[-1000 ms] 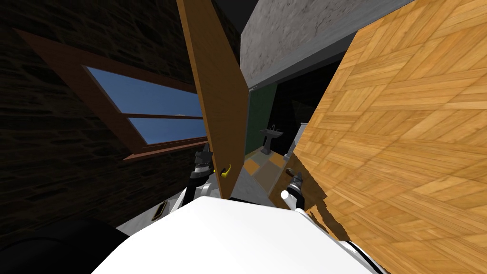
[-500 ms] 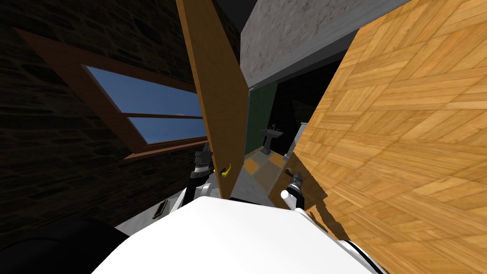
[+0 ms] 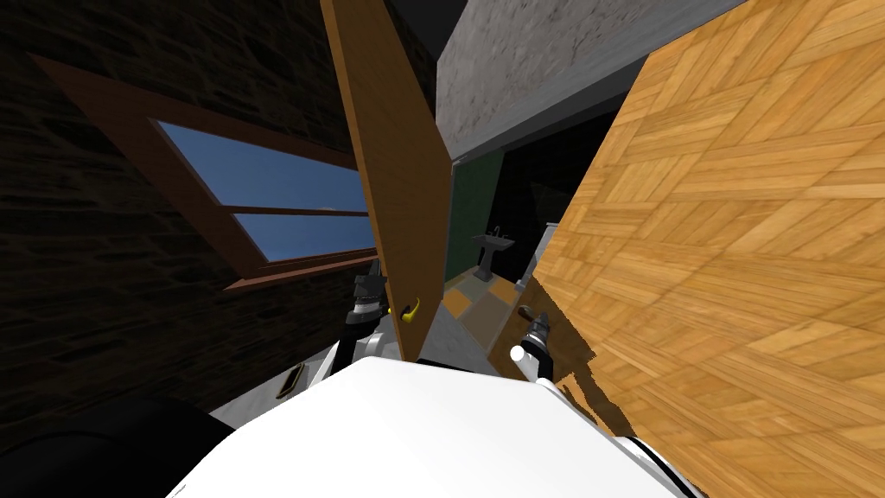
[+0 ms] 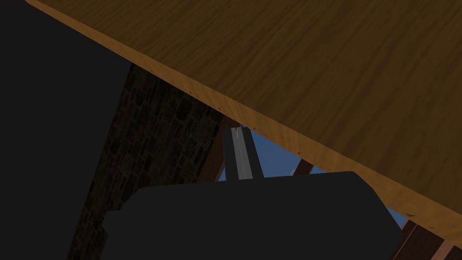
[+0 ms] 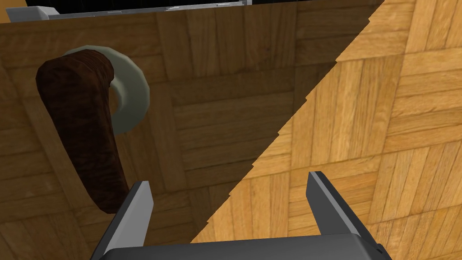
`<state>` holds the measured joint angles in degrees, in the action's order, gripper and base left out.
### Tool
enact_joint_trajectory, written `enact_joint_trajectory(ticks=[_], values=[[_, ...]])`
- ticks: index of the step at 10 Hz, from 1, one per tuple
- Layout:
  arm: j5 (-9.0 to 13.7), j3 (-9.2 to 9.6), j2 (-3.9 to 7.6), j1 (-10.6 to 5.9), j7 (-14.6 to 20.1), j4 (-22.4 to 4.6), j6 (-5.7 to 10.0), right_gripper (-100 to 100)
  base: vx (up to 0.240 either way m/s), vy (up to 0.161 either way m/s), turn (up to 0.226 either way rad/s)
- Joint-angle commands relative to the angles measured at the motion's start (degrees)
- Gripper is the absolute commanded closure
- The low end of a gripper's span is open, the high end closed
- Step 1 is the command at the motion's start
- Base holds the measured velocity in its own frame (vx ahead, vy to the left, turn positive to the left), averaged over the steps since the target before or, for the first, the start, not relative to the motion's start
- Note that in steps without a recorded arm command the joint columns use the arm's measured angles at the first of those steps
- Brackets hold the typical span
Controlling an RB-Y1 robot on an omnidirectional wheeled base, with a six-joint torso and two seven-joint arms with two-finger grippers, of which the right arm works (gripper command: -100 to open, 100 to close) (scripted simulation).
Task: Pull the door open
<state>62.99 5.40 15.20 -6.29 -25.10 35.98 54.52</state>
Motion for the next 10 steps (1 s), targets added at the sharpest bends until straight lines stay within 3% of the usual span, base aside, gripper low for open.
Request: enact_joint_trajectory(ticks=[1,3,10], values=[[0.0,0.0,0.0,0.0,0.0,0.0,0.0,-100,0.014,-0.002,0.022],[-0.1,-0.06,0.02,-0.01,0.0,0.0,0.05,-100,-0.079,0.03,0.088],[-0.9,-0.45,0.18,-0.1,0.1,0.1,0.33,-100,-0.208,0.128,-0.024]])
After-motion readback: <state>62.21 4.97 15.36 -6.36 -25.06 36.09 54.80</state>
